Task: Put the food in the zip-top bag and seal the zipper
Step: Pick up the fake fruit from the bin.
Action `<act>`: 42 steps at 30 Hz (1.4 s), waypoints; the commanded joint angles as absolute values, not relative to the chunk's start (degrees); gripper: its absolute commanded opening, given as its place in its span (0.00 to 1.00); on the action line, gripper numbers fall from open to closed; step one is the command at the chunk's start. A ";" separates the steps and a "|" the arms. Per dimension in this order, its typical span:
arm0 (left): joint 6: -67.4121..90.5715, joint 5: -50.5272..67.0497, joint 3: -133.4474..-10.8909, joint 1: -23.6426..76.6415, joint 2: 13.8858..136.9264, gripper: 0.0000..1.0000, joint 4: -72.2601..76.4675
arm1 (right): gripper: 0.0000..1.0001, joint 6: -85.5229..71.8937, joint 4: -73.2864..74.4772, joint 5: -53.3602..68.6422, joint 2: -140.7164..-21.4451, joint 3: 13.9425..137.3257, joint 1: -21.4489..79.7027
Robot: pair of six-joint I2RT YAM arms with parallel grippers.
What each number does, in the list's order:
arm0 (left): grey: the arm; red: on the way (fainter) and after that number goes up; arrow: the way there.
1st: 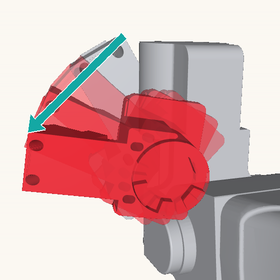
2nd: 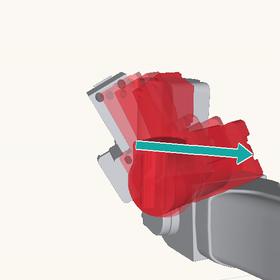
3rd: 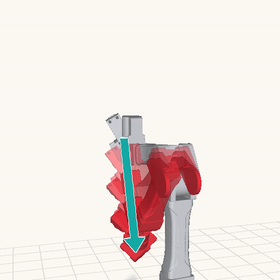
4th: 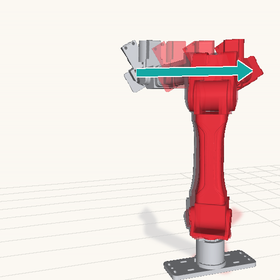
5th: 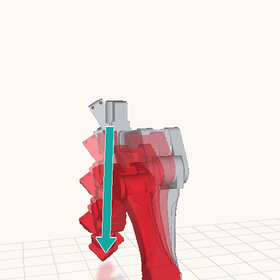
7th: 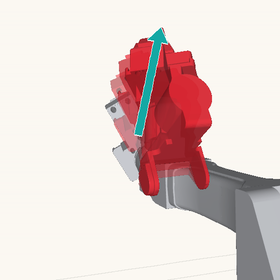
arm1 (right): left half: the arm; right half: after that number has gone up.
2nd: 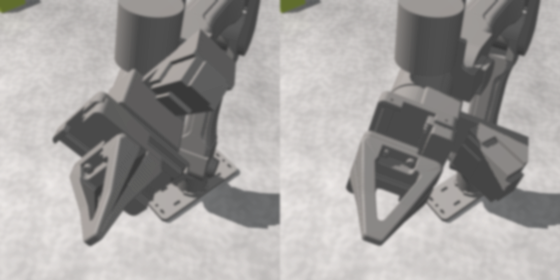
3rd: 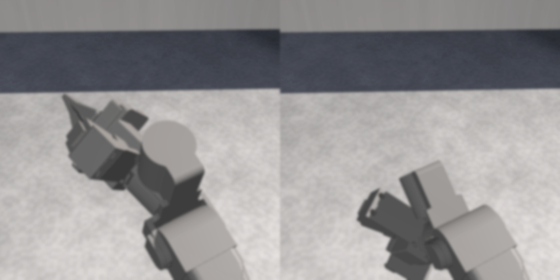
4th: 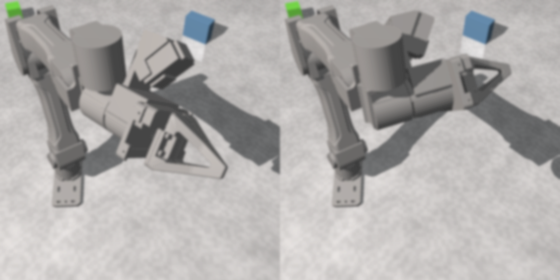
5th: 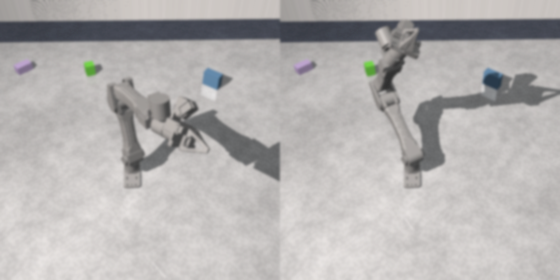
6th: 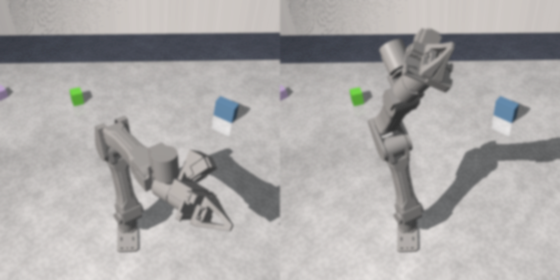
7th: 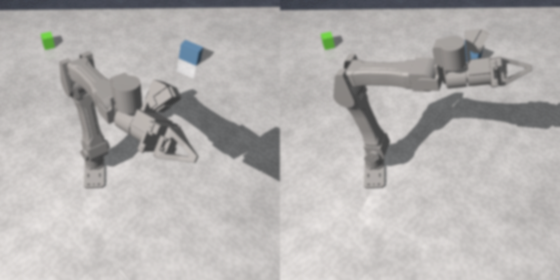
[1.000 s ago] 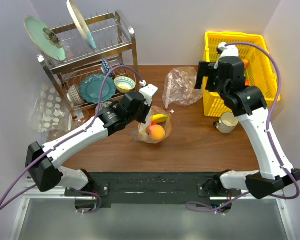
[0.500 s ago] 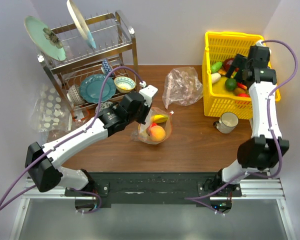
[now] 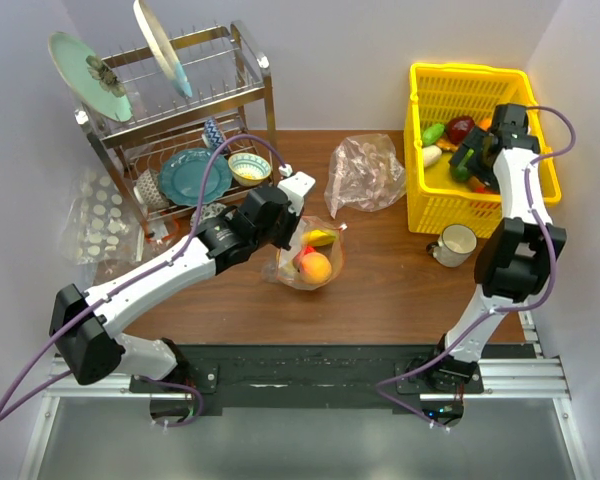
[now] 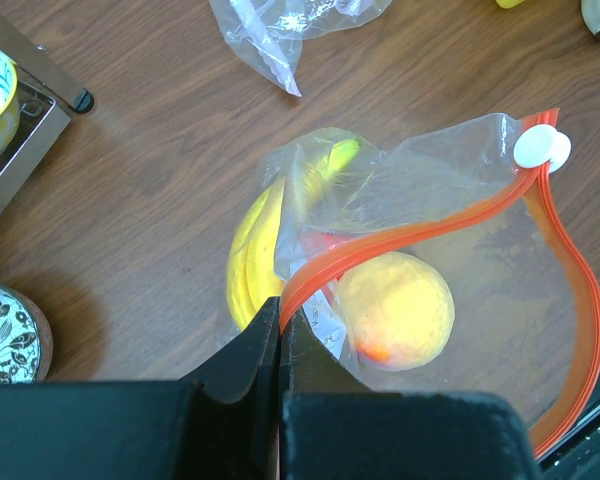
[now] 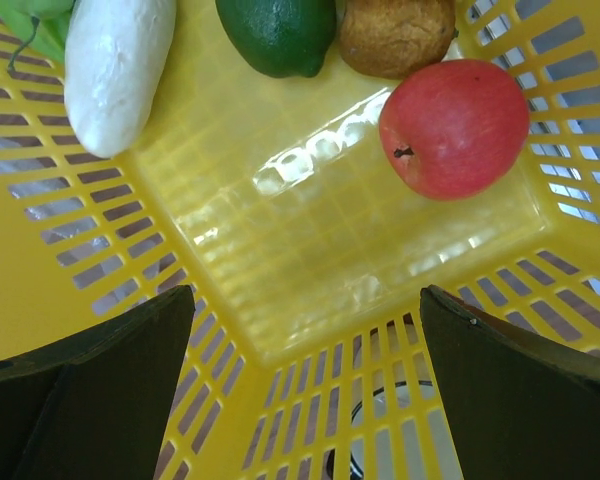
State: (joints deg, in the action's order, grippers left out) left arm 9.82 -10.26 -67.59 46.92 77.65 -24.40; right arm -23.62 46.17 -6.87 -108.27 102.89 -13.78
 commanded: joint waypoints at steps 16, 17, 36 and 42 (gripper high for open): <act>8.17 -11.25 -67.50 46.67 79.80 0.00 -22.06 | 0.99 -25.49 37.44 -11.16 -125.85 118.91 -14.24; 8.09 -11.16 -67.50 46.67 79.89 0.00 -22.06 | 0.99 -25.66 37.44 -11.16 -127.69 120.31 -14.15; 7.73 -10.55 -67.06 46.05 79.81 0.00 -21.27 | 0.99 -30.15 31.29 -14.06 -139.92 123.93 -15.47; 7.65 -10.55 -66.97 46.14 79.80 0.00 -21.09 | 0.83 -29.79 26.91 -15.55 -137.29 119.54 -15.38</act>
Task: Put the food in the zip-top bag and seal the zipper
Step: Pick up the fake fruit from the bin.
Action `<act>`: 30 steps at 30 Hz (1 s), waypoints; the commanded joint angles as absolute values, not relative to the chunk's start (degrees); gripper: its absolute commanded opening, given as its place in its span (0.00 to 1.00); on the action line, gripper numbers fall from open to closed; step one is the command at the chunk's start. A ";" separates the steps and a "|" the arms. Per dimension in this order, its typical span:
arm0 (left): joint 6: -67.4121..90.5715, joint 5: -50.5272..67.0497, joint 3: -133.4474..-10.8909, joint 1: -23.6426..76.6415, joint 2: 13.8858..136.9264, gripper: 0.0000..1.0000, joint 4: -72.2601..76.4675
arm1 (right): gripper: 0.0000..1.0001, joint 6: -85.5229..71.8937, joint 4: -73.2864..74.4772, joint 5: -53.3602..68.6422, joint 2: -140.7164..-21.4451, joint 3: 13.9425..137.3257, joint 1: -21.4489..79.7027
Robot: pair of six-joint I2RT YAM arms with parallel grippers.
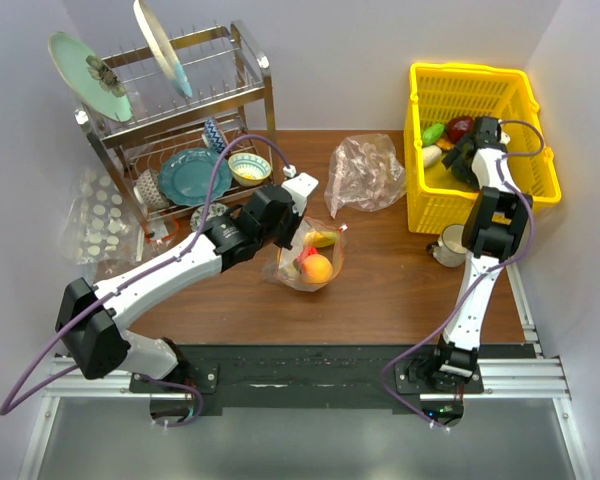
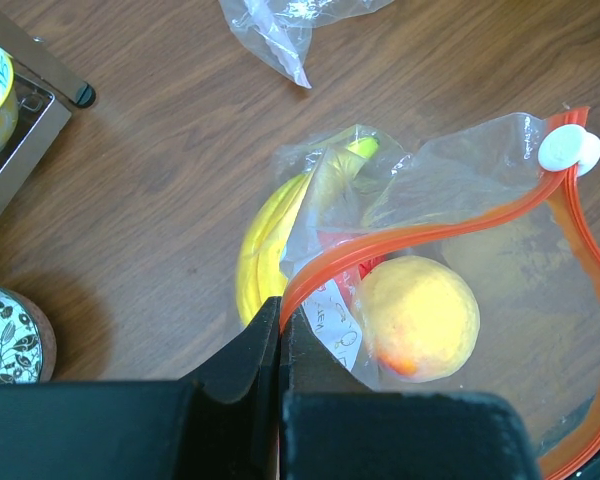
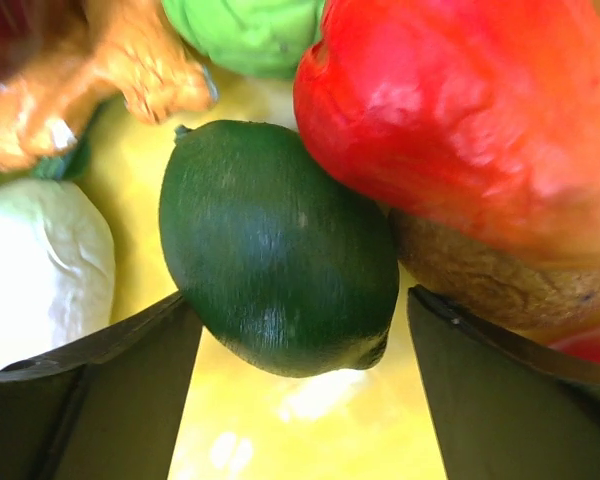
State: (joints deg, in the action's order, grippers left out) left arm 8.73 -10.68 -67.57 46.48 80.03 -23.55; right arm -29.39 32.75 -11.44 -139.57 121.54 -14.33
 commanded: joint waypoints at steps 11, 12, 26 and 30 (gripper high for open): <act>7.47 -10.81 -67.15 46.05 80.07 0.00 -21.27 | 0.99 -29.00 22.77 -19.24 -139.66 123.66 -15.38; 7.38 -10.90 -67.15 46.05 80.16 0.00 -21.27 | 0.99 -29.00 22.07 -19.68 -139.40 123.31 -15.38; 7.29 -10.72 -67.59 45.35 80.95 0.00 -21.45 | 0.54 -29.18 12.23 -15.48 -130.36 110.85 -15.12; 7.38 -10.20 -67.59 45.44 80.07 0.00 -21.53 | 0.54 -30.41 7.92 -13.54 -122.53 101.36 -14.33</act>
State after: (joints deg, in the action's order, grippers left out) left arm 8.29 -10.68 -67.57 45.76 81.23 -23.49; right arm -29.39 14.55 -14.39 -132.66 107.39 -14.28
